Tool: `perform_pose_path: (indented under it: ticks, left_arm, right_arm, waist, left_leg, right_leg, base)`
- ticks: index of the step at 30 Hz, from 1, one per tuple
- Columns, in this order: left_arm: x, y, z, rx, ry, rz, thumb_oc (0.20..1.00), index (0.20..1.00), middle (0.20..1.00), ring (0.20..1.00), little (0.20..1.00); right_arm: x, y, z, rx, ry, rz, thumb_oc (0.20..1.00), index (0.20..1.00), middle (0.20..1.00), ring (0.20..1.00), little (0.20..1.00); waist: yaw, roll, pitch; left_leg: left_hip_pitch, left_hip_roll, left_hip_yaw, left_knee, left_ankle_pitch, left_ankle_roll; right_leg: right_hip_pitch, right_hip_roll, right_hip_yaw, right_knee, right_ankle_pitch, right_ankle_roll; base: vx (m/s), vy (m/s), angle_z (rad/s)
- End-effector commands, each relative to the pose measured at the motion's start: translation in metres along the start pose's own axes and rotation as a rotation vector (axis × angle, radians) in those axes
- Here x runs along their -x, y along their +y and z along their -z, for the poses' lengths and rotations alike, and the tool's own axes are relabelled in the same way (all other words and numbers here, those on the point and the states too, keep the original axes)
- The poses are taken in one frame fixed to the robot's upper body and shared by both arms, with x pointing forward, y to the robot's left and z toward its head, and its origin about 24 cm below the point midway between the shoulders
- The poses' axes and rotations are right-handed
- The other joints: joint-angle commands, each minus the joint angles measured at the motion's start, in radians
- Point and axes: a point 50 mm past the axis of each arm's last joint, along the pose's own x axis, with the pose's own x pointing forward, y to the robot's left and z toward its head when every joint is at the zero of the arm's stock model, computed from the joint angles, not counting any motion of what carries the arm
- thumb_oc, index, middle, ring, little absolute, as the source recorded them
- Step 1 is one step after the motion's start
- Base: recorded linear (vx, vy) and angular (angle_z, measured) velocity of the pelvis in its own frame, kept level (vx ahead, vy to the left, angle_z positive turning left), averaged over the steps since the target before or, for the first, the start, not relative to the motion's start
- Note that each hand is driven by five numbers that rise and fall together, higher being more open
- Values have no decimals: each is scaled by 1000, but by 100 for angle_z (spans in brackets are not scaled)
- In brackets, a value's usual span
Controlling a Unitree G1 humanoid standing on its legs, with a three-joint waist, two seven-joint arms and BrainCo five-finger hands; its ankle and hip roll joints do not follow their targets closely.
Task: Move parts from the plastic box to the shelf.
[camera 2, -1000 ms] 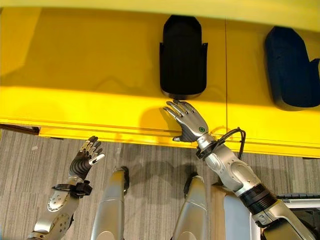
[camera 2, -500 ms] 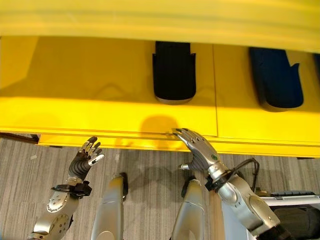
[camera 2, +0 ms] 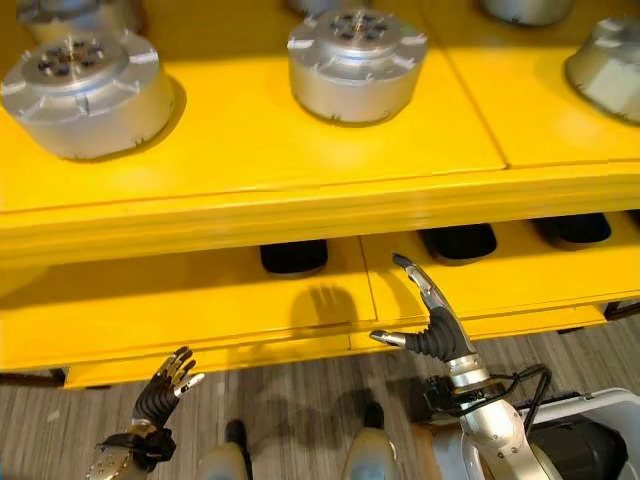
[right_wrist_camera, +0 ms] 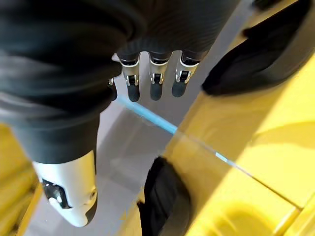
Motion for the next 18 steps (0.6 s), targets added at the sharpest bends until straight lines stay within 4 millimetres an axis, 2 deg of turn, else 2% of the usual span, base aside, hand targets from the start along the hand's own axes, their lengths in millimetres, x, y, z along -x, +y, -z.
perform_pose_path:
  ticks: [1,5,7,9,10,12,14,15,16,17,18]
  left_arm:
    - [-32,-28,-76,17,-385,137,1000,1000,1000,1000,1000]
    - [-29,-29,-66,50,-360,134,1000,1000,1000,1000,1000]
    - [-28,-30,-64,55,-355,135,1000,1000,1000,1000,1000]
    - [-27,-30,-60,71,-343,131,1000,1000,1000,1000,1000]
    - [-26,-31,-58,77,-340,133,1000,1000,1000,1000,1000]
    - [-24,-32,-55,88,-332,135,1000,1000,1000,1000,1000]
    - [-26,-34,-57,82,-336,148,1000,1000,1000,1000,1000]
    - [-26,-34,-60,80,-349,149,1000,1000,1000,1000,1000]
    - [-26,-34,-61,89,-361,139,1000,1000,1000,1000,1000]
    - [-26,-34,-61,88,-361,139,1000,1000,1000,1000,1000]
    - [-25,-35,-61,91,-362,137,1000,1000,1000,1000,1000]
  right_arm:
    - [-6,-17,-10,-132,-64,97,1000,1000,1000,1000,1000]
    - [-1,-23,-7,-168,-48,147,1000,1000,1000,1000,1000]
    - [0,-23,-6,-179,-45,156,1000,1000,1000,1000,1000]
    - [2,-24,-3,-216,-37,175,1000,1000,1000,1000,1000]
    - [2,-24,-2,-225,-31,177,1000,1000,1000,1000,1000]
    - [4,-23,3,-258,-8,183,1000,1000,1000,1000,1000]
    - [5,-25,7,-278,3,207,1000,1000,1000,1000,1000]
    - [2,-24,7,-279,2,206,1000,1000,1000,1000,1000]
    - [-3,-20,8,-292,-1,195,1000,1000,1000,1000,1000]
    - [-3,-20,8,-293,-1,195,1000,1000,1000,1000,1000]
    - [-4,-15,9,-314,3,181,1000,1000,1000,1000,1000]
  waist:
    - [-27,15,-80]
    - [-38,36,-114]
    - [-40,41,-119]
    - [-48,50,-120]
    - [-49,51,-120]
    - [-43,51,-116]
    - [-49,42,-104]
    - [-36,25,-85]
    - [-8,7,-83]
    - [-8,5,-83]
    - [21,-4,-85]
  left_leg:
    - [-26,46,-16,-67,151,9]
    - [10,78,13,-99,205,-9]
    - [11,88,14,-99,216,-14]
    - [17,108,11,-91,258,-20]
    - [20,112,13,-88,263,-20]
    - [13,133,2,-47,322,-26]
    - [-3,121,8,-11,307,-15]
    - [-21,30,-54,45,207,22]
    - [-47,-122,-172,54,79,68]
    - [-48,-124,-172,60,73,71]
    - [-53,-261,-289,58,11,111]
  right_leg:
    - [-29,57,37,44,-24,-9]
    - [16,94,54,-25,-15,-26]
    - [25,105,57,-39,-16,-33]
    - [39,130,65,-42,-22,-50]
    - [40,137,69,-41,-24,-54]
    - [50,164,76,-40,-28,-77]
    - [58,157,63,-42,-32,-87]
    - [61,147,74,-41,-31,-88]
    - [49,141,106,-47,-14,-89]
    - [51,138,106,-46,-16,-87]
    - [44,155,148,-44,-2,-91]
  base:
    - [106,-109,-36]
    - [65,-101,-33]
    - [21,-81,-20]
    - [28,-139,-8]
    - [47,-184,-12]
    - [23,-200,-21]
    - [-34,-135,-20]
    - [-19,-126,-22]
    - [-2,-80,-38]
    - [38,-64,-78]
    - [41,-14,-65]
